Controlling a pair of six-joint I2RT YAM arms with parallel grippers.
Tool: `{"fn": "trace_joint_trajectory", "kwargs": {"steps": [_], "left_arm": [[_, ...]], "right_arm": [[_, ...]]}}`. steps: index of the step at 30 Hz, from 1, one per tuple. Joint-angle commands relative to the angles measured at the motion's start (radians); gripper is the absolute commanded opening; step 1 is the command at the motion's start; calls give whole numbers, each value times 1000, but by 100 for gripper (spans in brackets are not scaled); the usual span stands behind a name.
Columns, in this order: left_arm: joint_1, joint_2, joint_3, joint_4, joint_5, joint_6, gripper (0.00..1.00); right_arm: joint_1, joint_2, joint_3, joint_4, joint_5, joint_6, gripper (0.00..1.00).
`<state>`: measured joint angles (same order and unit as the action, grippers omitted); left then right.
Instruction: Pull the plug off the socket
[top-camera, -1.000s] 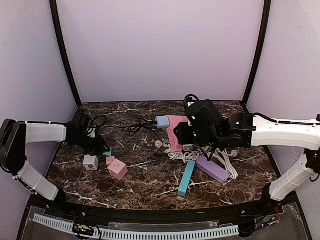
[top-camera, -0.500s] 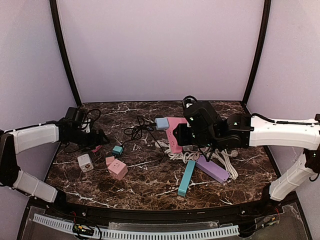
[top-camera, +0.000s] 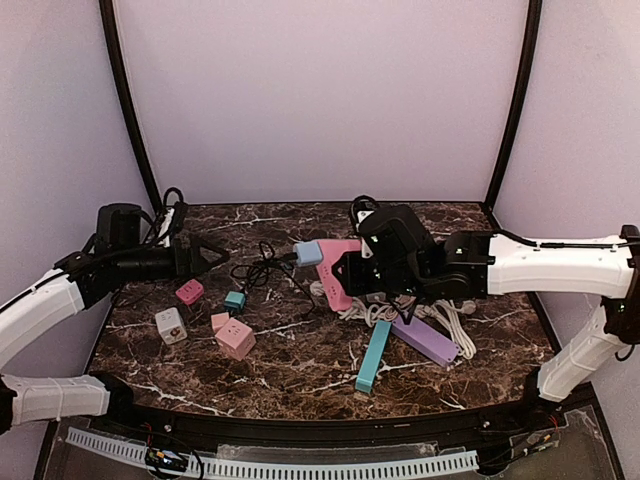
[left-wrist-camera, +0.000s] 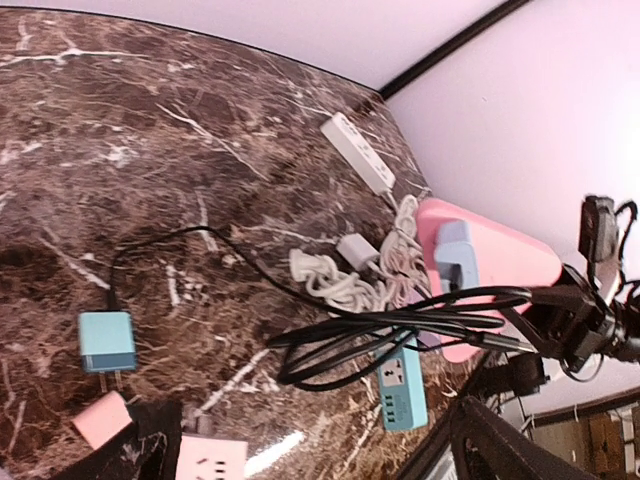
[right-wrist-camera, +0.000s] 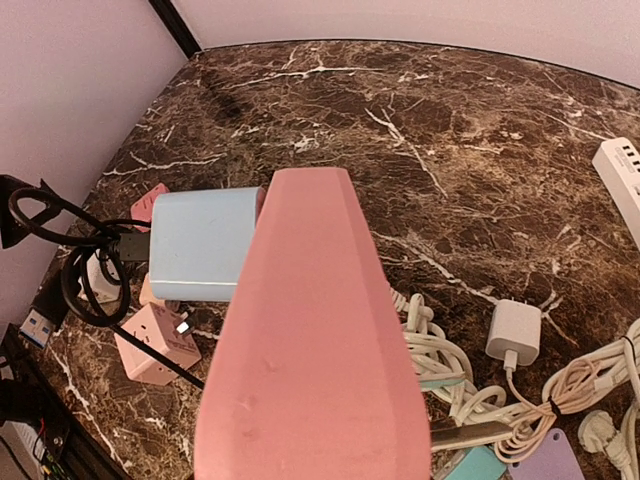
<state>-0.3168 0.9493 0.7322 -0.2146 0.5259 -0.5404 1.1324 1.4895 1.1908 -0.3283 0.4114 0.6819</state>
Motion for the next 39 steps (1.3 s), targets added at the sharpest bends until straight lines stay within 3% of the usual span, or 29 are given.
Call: {"fn": "trace_joint_trajectory", "kwargs": {"steps": [1,8,18,27,39], "left_arm": [[-105,13,49,58,14,-53,94],[-186,131,152,66,-6,-65,94],[-360,287,263,82,12,-48,94],[-372,258,203,84,-3,-91,75],[-372,296,187,96,17,-152,62]], "right_arm": [[-4,1,15,159,-78,-87,0],[12,-4,-13,214,-173,-201,0],[61,15,17,201,-108,-301,0],[61,13,17,198,-75,-286,0],[73,9,19,239,-93,-335,0]]}}
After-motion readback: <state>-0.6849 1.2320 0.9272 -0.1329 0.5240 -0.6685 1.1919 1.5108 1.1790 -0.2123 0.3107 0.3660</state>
